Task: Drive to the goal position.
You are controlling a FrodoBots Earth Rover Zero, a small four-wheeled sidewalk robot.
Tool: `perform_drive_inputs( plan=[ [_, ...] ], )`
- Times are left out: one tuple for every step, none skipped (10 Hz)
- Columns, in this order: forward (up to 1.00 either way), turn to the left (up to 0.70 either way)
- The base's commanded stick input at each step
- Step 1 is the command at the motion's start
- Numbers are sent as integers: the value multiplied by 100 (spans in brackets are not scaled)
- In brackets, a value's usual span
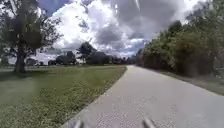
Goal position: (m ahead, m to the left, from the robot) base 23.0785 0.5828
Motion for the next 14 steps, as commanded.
perform_drive_inputs(
  plan=[
    [22, -35],
    [70, -35],
    [70, -35],
    [70, -35],
    [70, -35],
    [70, -35],
    [70, -35],
    [70, -35],
    [70, -35],
    [70, -22],
    [70, 0],
    [70, 0],
    [70, 0],
    [70, 0]
  ],
)
